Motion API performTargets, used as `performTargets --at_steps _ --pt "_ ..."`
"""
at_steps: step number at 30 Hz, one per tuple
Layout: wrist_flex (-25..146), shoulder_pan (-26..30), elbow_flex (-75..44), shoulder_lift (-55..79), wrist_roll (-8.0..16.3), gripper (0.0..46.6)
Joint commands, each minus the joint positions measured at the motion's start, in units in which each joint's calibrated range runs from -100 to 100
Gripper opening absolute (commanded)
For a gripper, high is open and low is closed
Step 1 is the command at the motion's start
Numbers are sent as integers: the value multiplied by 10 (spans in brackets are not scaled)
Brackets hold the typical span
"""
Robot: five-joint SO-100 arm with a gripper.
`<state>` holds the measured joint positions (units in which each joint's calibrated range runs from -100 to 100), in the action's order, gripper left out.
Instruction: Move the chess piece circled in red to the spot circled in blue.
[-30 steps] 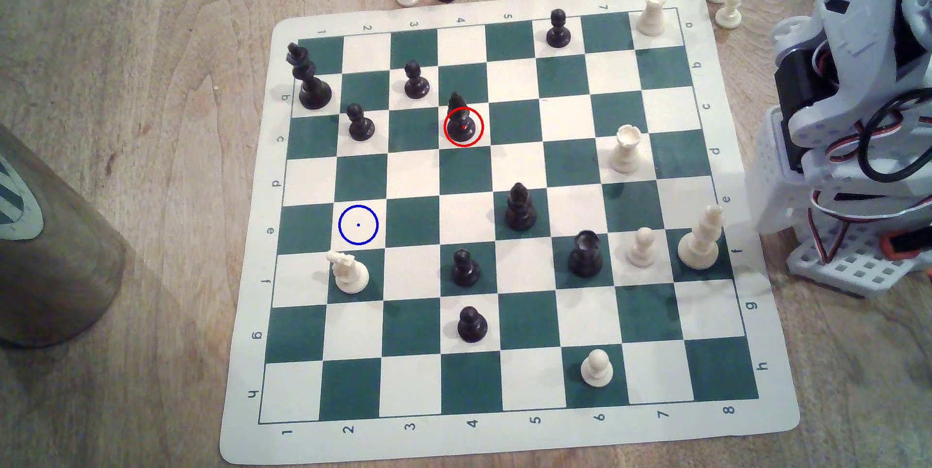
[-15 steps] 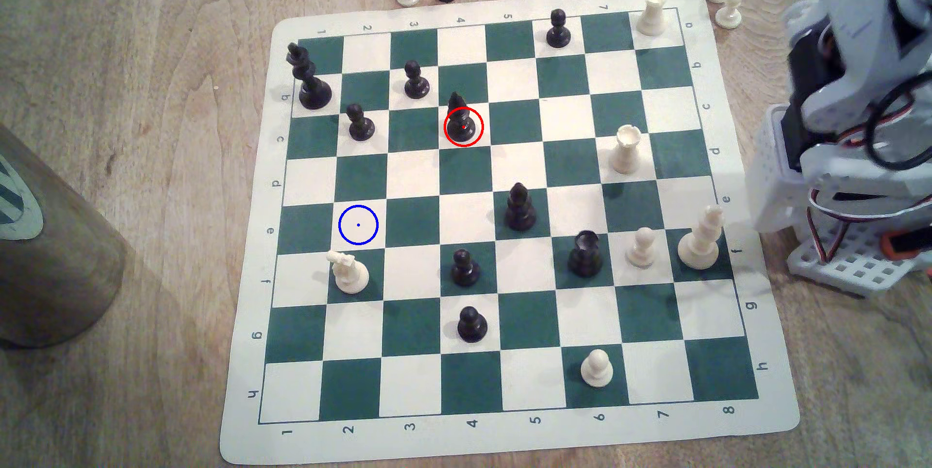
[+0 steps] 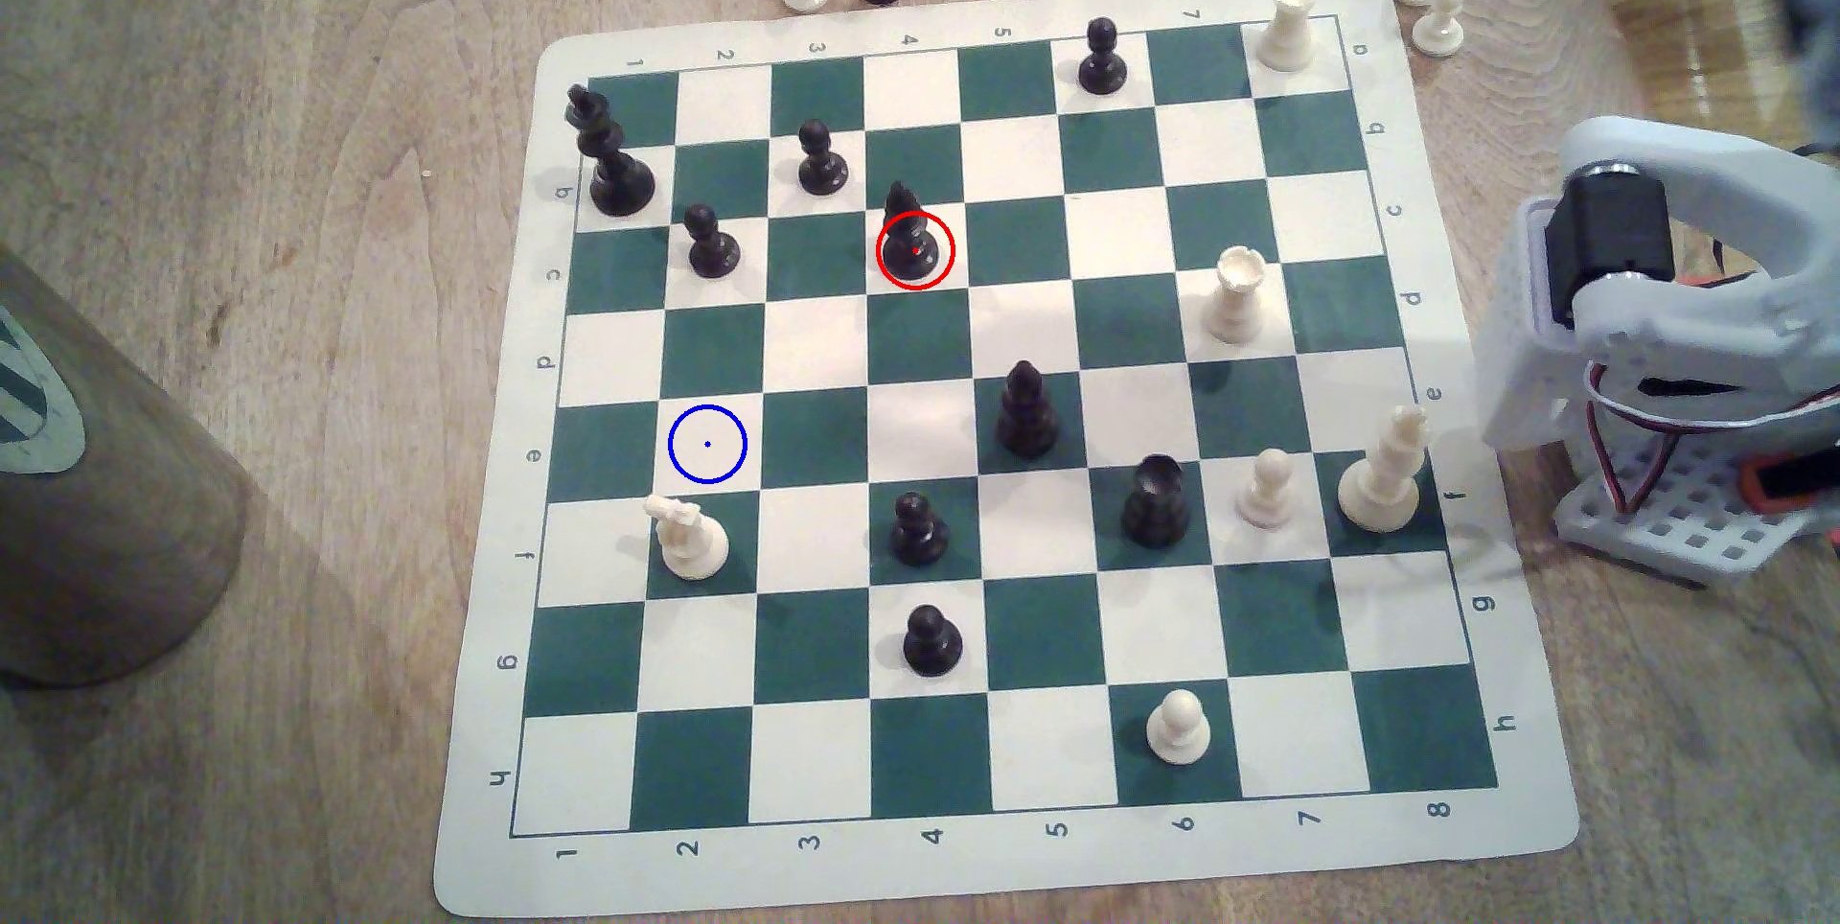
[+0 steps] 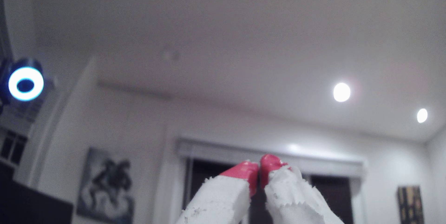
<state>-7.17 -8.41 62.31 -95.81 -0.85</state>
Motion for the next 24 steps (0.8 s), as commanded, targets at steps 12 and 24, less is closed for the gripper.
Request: performTargets --at_steps 12,24 --pt "658 -77 -181 148 42 2" --pt "797 -34 -365 494 90 8"
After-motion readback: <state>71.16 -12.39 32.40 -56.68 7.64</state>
